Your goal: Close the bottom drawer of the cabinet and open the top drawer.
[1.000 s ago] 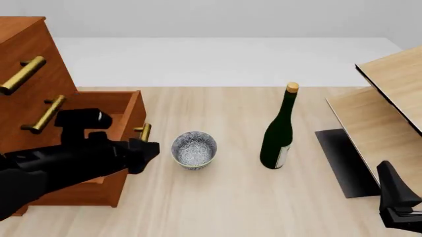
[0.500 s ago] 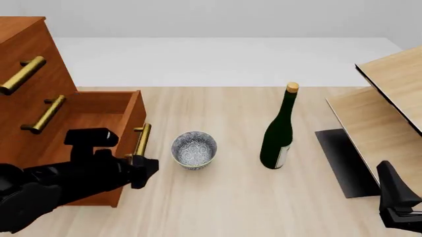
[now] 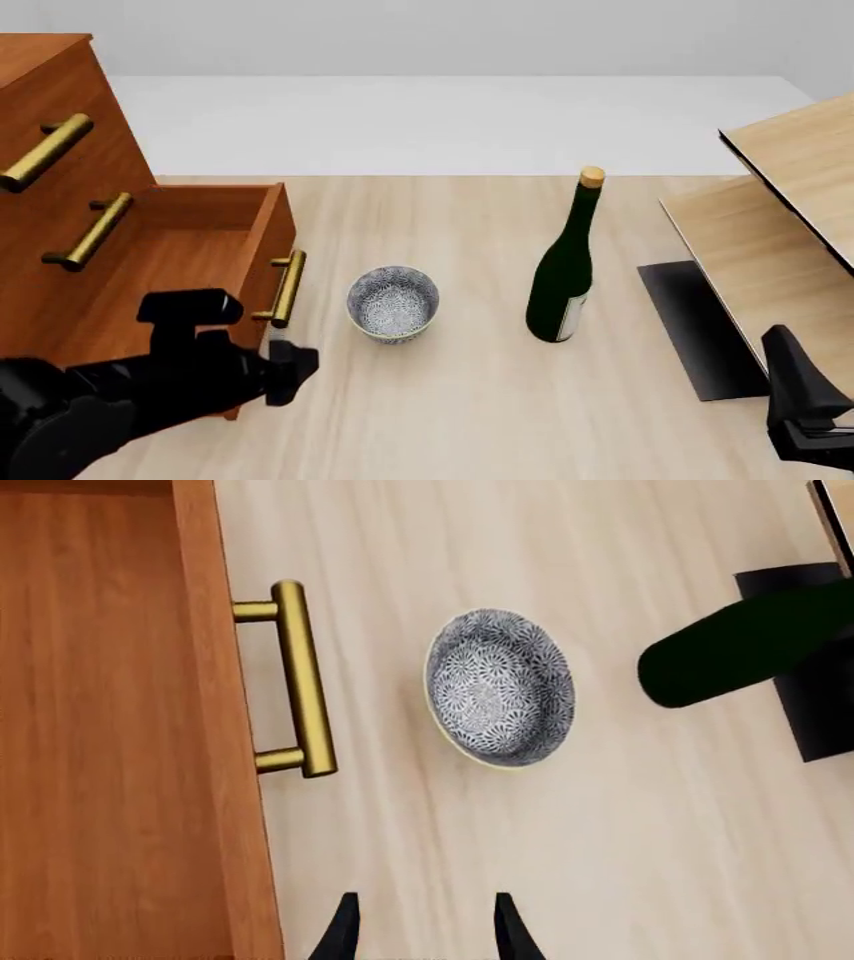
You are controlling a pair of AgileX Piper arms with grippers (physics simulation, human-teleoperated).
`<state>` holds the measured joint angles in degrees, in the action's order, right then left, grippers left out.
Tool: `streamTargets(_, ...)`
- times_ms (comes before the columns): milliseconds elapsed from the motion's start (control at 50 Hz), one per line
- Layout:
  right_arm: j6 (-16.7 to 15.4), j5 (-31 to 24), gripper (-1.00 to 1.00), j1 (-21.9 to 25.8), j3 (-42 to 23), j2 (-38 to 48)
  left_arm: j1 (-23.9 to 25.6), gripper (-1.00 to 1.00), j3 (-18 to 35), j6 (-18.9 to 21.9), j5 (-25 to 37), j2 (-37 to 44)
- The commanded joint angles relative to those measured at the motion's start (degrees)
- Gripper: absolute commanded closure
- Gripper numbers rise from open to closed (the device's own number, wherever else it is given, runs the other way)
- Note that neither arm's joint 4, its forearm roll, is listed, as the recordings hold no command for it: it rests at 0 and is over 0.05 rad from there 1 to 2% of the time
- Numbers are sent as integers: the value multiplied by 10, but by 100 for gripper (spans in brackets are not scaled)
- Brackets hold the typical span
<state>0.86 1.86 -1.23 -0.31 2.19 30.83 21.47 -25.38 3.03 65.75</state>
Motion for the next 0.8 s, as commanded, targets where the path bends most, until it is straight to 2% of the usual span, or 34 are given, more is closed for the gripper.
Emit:
streamTargets(20,0,1,-100,0,0,1,-14,-100,-17,2,-15,8)
streamTargets(160,0,0,-100,1,0,0,-59,-100,-28,38,-4,-8)
streamTargets(660,-1,-6,-100,2,1,-6,-118,-100,-59,80,-17,-17)
streamTargets(680,-1,-7,-100,2,1,-7,-127,-100,-59,94,-11,-28)
streamTargets(800,0,-8,-100,2,0,-8,-148,-100,-67,112,-17,-34)
